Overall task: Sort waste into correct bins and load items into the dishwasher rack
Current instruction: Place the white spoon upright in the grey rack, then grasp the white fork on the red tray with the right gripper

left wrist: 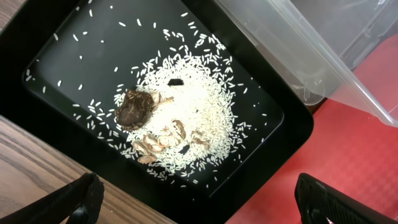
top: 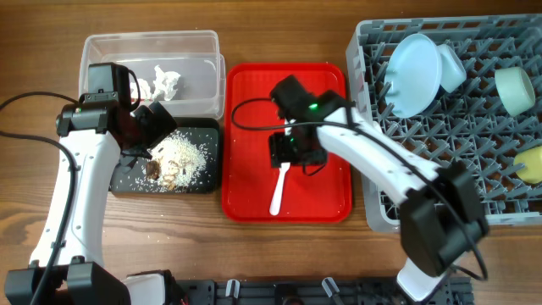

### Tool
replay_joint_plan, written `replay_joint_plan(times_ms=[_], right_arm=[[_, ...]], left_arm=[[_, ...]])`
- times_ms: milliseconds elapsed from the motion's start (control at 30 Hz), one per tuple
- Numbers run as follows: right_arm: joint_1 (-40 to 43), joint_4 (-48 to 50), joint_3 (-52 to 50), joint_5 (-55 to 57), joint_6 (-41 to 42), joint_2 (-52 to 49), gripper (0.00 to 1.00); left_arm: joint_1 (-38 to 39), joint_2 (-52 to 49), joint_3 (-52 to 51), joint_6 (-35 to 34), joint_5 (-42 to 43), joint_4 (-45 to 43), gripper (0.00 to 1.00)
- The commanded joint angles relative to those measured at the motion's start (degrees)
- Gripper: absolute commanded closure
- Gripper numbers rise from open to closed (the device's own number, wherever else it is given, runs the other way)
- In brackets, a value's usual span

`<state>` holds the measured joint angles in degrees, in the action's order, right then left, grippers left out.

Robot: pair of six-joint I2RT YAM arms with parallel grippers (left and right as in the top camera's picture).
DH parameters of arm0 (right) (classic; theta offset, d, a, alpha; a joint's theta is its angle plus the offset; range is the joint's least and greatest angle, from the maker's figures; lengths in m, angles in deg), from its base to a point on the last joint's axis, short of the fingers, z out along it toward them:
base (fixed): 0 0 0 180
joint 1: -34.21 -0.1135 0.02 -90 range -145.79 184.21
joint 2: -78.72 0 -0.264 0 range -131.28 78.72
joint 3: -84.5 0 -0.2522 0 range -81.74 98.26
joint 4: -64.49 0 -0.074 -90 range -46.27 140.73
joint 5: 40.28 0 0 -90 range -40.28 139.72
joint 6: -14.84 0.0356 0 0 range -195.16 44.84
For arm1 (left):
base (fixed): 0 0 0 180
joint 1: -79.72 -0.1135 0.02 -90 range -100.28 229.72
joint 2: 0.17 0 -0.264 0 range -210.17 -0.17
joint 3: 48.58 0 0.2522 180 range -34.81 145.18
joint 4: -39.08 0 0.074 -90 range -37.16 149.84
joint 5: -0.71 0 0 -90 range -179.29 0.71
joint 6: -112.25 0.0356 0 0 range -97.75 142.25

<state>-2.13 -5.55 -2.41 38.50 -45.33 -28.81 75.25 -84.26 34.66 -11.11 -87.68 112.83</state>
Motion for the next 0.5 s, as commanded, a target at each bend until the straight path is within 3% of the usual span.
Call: replay_joint_plan(times_ms=[0, 100, 200, 300, 467], right_arm=[[-2.5, -0.1, -0.3, 1.8, 6.1, -6.2, 0.33], [-3.0, 1.5, -0.3, 1.9, 6.4, -11.2, 0.42], [-3.0, 2.1, -0.3, 4.4, 8.0, -12.3, 0.65], [-2.7, 2.3, -0.3, 5.7, 8.1, -12.3, 0.94], [2.4, -0.7, 2.3, 6.6, 0.4, -4.9, 0.96]], left_arm=[[-0.3, 0.7, -0.1, -0.5, 0.5, -0.2, 0.00], [-0.3, 0.7, -0.1, -0.5, 0.5, -0.1, 0.00], [-0.3, 0.7, -0.1, -0.5, 0.5, -0.1, 0.00], [-0.3, 0.7, -0.1, -0.5, 0.5, -0.1, 0.00], [-0.3, 0.7, -0.1, -0.5, 0.5, -0.1, 0.00]])
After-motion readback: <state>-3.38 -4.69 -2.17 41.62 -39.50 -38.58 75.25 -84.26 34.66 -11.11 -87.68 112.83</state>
